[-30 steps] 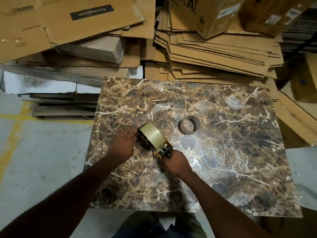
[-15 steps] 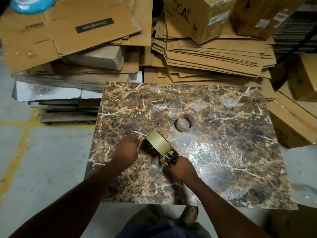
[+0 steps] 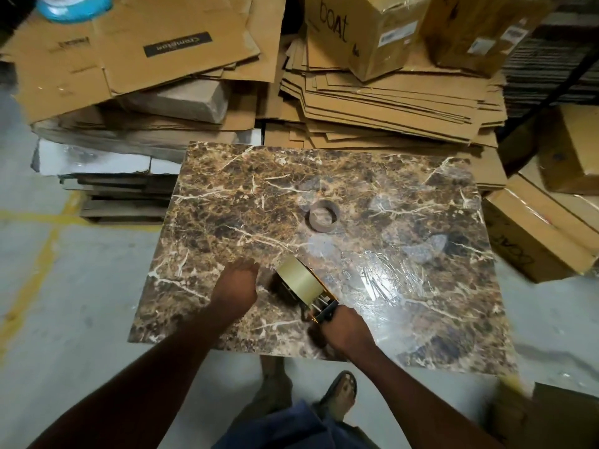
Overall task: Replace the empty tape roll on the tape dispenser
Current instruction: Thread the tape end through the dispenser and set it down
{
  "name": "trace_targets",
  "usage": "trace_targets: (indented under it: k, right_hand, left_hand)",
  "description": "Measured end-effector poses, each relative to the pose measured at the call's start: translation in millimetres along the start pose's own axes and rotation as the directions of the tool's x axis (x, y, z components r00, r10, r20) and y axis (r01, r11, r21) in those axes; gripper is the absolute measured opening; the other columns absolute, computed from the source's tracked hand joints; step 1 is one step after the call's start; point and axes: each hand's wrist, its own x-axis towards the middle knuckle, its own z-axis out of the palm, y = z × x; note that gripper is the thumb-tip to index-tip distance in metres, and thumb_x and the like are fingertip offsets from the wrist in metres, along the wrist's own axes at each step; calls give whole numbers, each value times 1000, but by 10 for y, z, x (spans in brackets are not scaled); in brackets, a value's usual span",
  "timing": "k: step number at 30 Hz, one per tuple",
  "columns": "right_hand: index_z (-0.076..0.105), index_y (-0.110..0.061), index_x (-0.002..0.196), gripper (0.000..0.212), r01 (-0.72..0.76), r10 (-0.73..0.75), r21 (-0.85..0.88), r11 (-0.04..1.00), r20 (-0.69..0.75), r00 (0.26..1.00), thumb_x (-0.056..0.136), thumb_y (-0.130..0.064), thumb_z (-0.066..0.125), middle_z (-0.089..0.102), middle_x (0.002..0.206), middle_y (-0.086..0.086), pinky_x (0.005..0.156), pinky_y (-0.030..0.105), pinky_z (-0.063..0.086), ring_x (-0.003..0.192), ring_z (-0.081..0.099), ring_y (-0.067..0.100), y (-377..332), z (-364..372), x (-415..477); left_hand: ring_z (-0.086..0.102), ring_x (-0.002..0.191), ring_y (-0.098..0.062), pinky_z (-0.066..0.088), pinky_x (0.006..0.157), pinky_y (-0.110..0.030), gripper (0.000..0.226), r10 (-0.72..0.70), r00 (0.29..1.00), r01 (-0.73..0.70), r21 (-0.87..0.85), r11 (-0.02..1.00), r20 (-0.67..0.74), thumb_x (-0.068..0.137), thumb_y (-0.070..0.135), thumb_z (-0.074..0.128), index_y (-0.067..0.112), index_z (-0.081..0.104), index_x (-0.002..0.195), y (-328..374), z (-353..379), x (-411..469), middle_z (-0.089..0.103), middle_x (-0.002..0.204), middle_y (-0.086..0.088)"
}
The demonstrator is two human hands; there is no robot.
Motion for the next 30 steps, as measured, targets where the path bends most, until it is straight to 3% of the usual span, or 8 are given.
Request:
trace_targets:
  k: [5,9,11,15,17,21,27,30]
  right_hand:
    - [73,-10,96,24,7,-7,10,1000,13,1000,83,-26,63,77,99,13,69,28,47,90,72,30,165,-21,-109]
    - [73,-9,101,28,14,-14,8,1000,-1,1000,83,-27,62,76,101,13,73,30,51,94,72,31,236,-52,-187]
    - [73,-8,104,31,6,-7,-6,1000,-4,1000,83,-27,60,76,103,14,75,31,53,95,72,31,263,-65,-220]
    - [71,-6,107,31,14,-15,-32,999,-18,1000,84,-24,60,75,109,15,79,31,53,100,71,32,235,-112,-277]
    - [71,-6,107,30,21,-23,-57,998,-30,999,86,-22,59,74,112,16,81,32,53,105,70,33,185,-133,-277]
    - [71,-10,109,27,83,-86,-155,984,-14,996,92,-22,54,73,116,14,87,34,54,107,69,32,55,-197,-302]
    - [68,-13,118,31,84,-80,-279,957,27,996,91,-24,59,72,120,12,89,37,56,109,70,31,-81,-388,-370]
    - [65,-6,125,36,67,-21,-383,921,124,992,91,-21,62,70,124,15,91,41,58,111,71,33,-163,-557,-444]
  left_hand:
    - [66,120,-32,53,103,-42,47,-109,991,75,-350,934,-79,92,10,54,14,65,138,328,-28,-149,70,134,-12]
    - [64,78,-16,50,68,-23,39,-354,932,284,-773,567,83,104,9,50,16,66,140,635,-177,-116,75,115,-8]
    - [60,75,-18,46,62,-25,37,-359,915,327,-858,396,183,105,12,51,18,66,138,758,-264,-83,75,103,-3]
    - [69,106,-29,54,96,-40,53,-316,865,460,-868,189,390,94,57,57,17,73,125,809,-217,-24,73,125,-9]
    - [71,106,-34,53,103,-52,73,-290,833,516,-851,101,471,81,79,51,19,75,116,773,-149,2,76,117,-16]
    - [66,116,-35,46,109,-48,82,-203,834,543,-828,136,514,100,75,20,18,62,140,829,-415,-37,71,128,-21]
    - [65,97,-24,43,102,-39,81,-195,818,572,-802,172,541,105,66,17,8,55,147,867,-533,56,69,128,-20]
    - [61,124,-35,38,116,-46,95,-154,805,592,-789,163,573,97,79,21,6,44,153,876,-506,79,57,148,-22]
